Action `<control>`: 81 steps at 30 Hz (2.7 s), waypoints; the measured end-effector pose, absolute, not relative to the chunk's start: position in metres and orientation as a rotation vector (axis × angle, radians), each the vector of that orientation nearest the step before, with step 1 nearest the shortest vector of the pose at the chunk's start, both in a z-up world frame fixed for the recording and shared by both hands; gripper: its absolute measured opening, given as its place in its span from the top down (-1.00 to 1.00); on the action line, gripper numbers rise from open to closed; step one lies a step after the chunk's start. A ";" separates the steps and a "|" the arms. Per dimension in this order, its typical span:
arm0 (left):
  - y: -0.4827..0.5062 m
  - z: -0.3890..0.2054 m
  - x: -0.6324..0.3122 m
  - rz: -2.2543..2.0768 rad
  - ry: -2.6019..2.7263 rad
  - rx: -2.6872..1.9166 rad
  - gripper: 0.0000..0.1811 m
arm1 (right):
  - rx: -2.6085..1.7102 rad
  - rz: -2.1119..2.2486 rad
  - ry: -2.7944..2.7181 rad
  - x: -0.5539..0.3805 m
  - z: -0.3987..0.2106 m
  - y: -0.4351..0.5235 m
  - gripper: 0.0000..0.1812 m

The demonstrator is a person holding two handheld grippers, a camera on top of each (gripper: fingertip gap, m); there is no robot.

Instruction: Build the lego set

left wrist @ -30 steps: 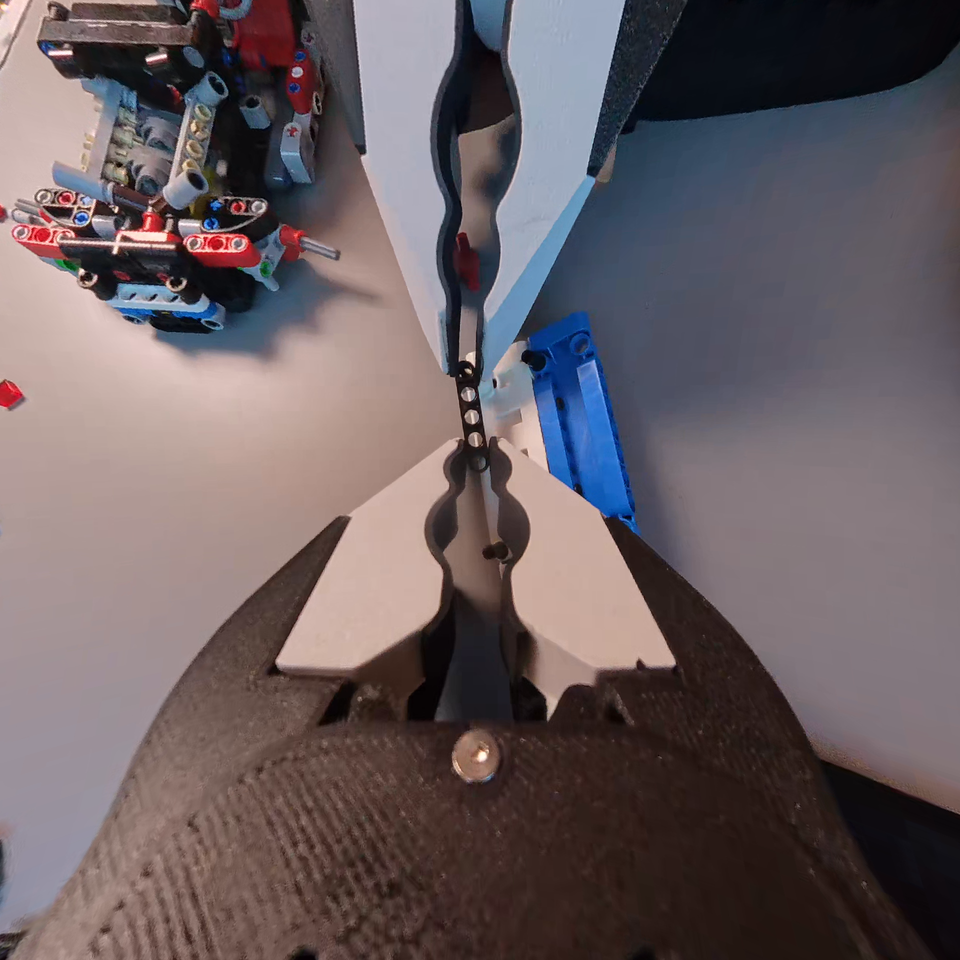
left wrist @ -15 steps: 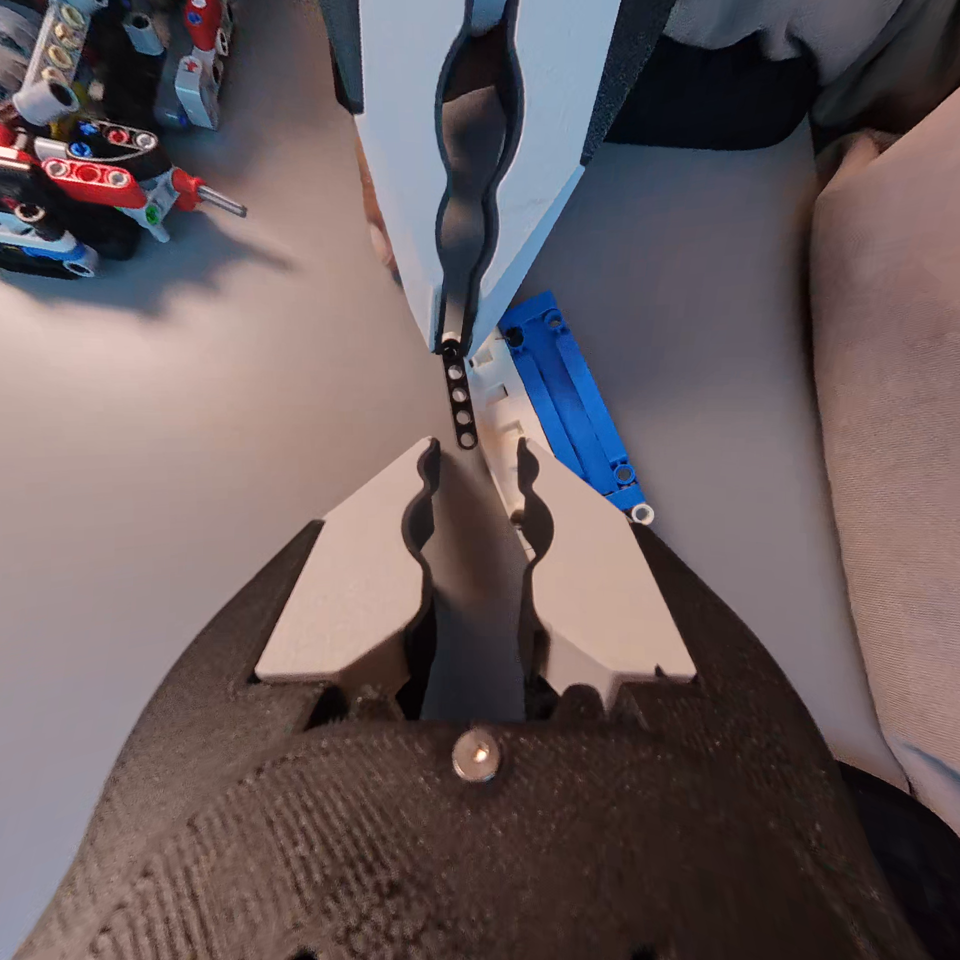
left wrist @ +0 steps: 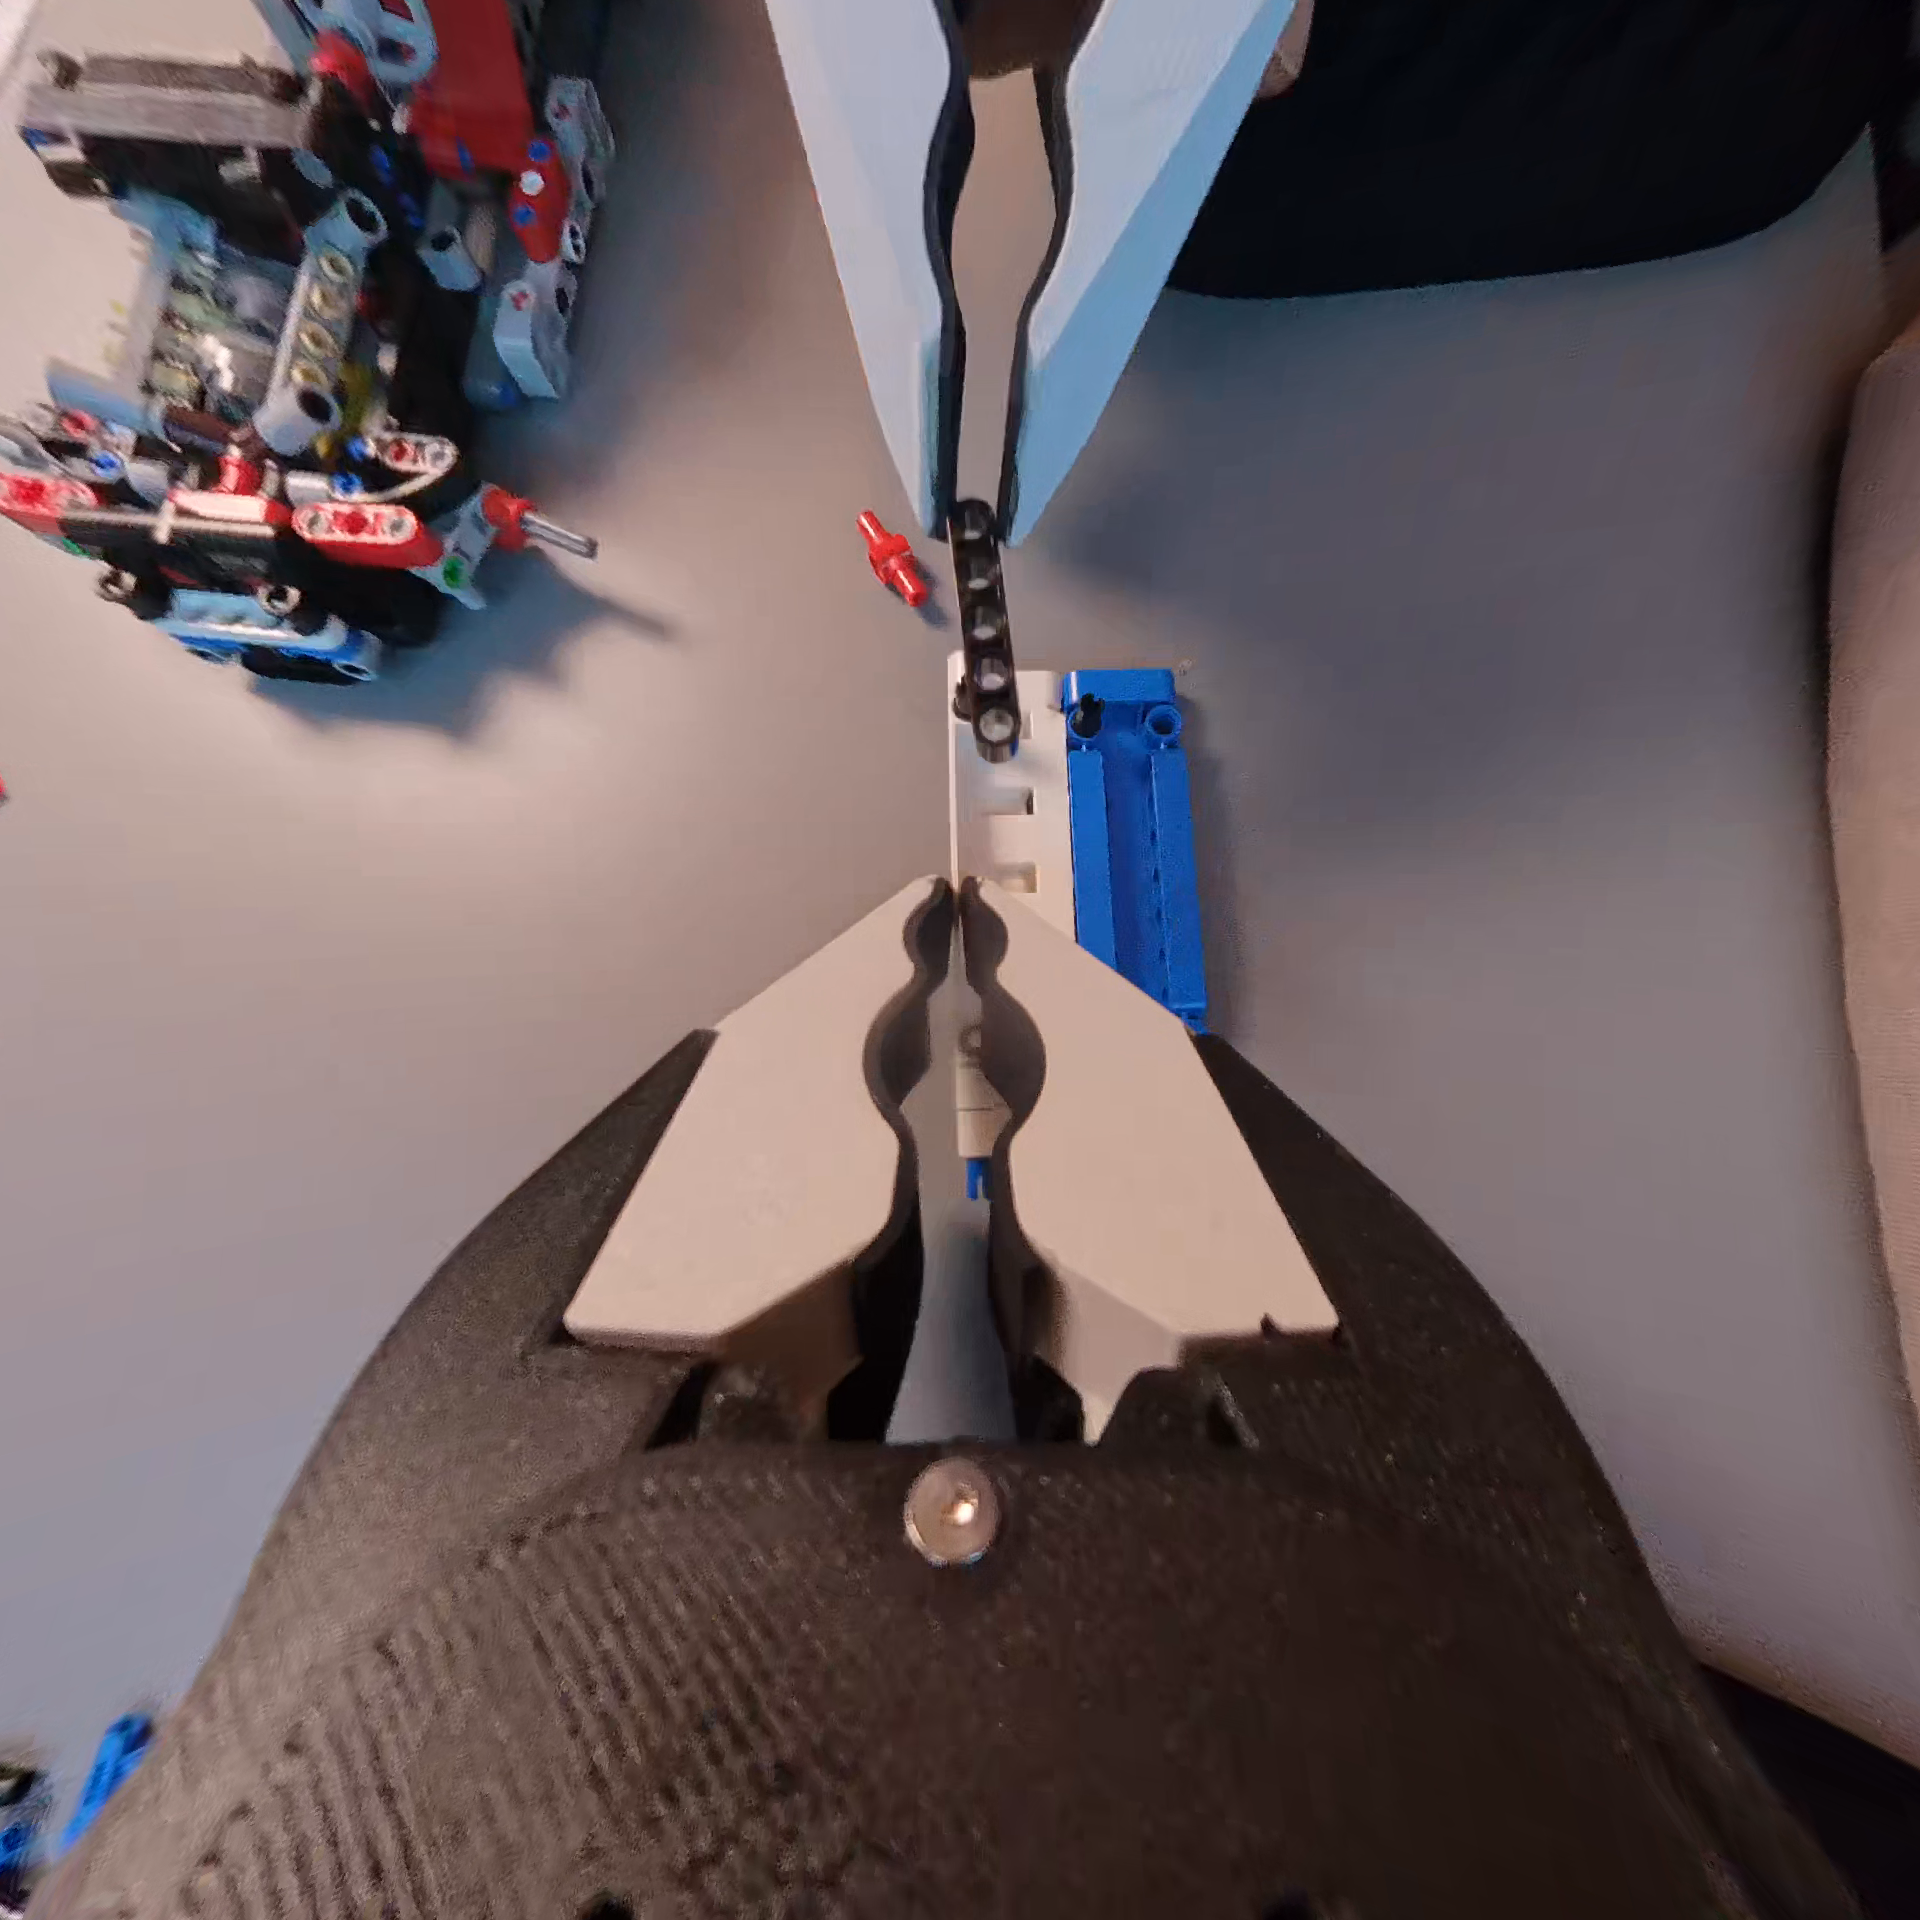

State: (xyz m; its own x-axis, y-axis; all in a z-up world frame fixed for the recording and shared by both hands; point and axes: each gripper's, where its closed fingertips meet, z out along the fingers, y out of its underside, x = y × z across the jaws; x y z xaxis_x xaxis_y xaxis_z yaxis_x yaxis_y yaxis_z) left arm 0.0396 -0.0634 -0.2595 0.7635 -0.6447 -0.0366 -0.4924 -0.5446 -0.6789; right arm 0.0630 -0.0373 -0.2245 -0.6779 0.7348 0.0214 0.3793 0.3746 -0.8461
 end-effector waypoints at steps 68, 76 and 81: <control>-0.084 -0.265 0.061 -0.160 0.916 -2.157 0.87 | -0.922 0.908 -2.492 0.078 -0.257 -0.067 0.93; -0.087 -0.269 0.059 -0.410 0.903 -2.240 0.97 | -0.726 0.845 -2.610 0.069 -0.259 -0.061 0.93; -0.080 -0.268 0.054 -0.396 0.955 -2.214 0.97 | -0.726 0.733 -2.692 0.063 -0.262 -0.057 0.86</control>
